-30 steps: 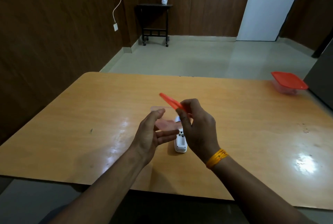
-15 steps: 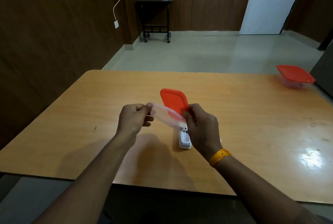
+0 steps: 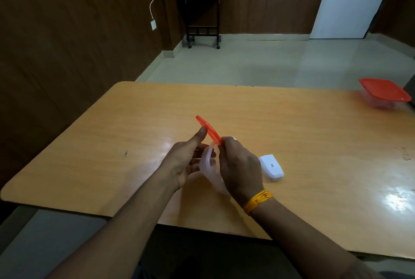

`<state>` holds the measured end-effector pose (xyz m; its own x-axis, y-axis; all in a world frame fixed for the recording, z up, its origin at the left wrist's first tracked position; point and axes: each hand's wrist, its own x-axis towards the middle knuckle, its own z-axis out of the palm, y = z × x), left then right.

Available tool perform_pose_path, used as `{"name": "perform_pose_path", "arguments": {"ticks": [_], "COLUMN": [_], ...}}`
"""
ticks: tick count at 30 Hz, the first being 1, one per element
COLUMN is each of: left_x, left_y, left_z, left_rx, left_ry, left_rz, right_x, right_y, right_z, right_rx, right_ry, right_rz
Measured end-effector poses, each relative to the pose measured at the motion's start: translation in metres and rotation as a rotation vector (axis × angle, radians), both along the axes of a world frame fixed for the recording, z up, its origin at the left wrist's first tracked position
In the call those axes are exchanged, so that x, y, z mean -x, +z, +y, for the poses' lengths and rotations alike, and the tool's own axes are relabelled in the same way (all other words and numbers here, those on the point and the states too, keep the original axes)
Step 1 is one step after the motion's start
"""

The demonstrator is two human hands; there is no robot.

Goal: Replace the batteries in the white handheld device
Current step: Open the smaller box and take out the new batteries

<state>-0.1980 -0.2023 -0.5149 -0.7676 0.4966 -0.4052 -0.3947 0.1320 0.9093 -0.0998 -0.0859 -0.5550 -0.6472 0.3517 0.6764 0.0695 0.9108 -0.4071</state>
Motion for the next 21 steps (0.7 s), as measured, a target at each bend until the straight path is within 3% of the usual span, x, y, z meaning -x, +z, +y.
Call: {"name": "perform_pose_path", "arguments": {"ticks": [6,11,21], "left_x": [0.011,0.015,0.055], "left_y": [-0.001,-0.003,-0.003], "left_z": [-0.009,-0.015,-0.039], "left_rx": [-0.063,0.043,0.186], "left_ry": [-0.006,-0.046,0.182], "left_rz": [-0.026,0.103,0.268], "right_x": [0.006,0.009,0.016], "right_y": [-0.003,-0.007,0.006], "right_z": [-0.006,-0.011,0.004], "right_rx": [-0.07,-0.048,0.439], "right_ry": [-0.036,-0.024,-0.054], "right_rz": [-0.028,-0.042,0.039]}}
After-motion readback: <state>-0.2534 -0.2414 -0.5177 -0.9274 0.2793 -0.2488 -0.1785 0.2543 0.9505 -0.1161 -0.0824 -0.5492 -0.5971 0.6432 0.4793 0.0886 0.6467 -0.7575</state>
